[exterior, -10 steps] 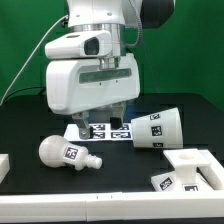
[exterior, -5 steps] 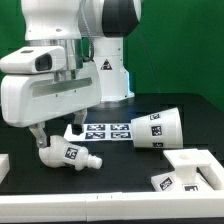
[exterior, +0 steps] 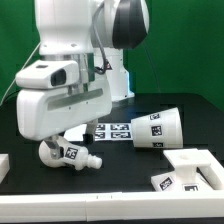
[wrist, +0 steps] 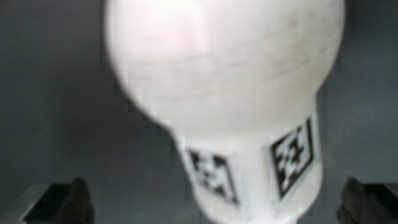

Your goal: Assemble lamp

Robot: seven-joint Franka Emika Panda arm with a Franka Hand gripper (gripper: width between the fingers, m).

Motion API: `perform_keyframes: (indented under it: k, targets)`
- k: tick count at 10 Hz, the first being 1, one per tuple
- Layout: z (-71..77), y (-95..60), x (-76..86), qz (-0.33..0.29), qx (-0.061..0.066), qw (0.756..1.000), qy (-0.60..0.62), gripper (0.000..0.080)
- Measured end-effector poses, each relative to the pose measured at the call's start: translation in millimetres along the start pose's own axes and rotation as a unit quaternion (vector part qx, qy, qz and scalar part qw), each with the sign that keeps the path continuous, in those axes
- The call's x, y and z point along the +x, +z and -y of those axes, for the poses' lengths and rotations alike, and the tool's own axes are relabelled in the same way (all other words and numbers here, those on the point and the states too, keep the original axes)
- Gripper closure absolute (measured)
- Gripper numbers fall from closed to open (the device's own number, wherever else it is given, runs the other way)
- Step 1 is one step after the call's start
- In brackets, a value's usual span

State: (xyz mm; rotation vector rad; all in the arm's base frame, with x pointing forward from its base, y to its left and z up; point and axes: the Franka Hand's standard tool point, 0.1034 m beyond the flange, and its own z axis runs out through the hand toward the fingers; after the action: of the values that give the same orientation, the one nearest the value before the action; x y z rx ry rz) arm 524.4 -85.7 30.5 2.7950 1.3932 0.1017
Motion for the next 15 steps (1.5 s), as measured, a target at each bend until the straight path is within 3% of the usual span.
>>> perform_keyframes:
  k: [2, 4, 6, 10, 12, 13, 15]
  targets:
    - [4.4, 19.0, -9.9, 0.000, -0.006, 1.000, -0.008, 0.0101]
    - [4.5, 20.7, -11.4, 0.000, -0.006, 1.000, -0.006, 0.0101]
    - [4.6, 20.8, -11.6, 0.000, -0.006, 1.000, -0.006, 0.0358]
    - [4.5, 20.8, -11.7, 0.001, -0.006, 1.000, -0.009, 0.0371]
    - [2.4, 12.9, -17.5, 0.004, -0.011, 0.996, -0.083, 0.0371]
    - [2.1, 2.6, -22.1, 0.010, -0.013, 0.987, -0.158, 0.0371]
    - [0.3, -7.7, -34.4, 0.024, -0.004, 0.953, -0.301, 0.0370]
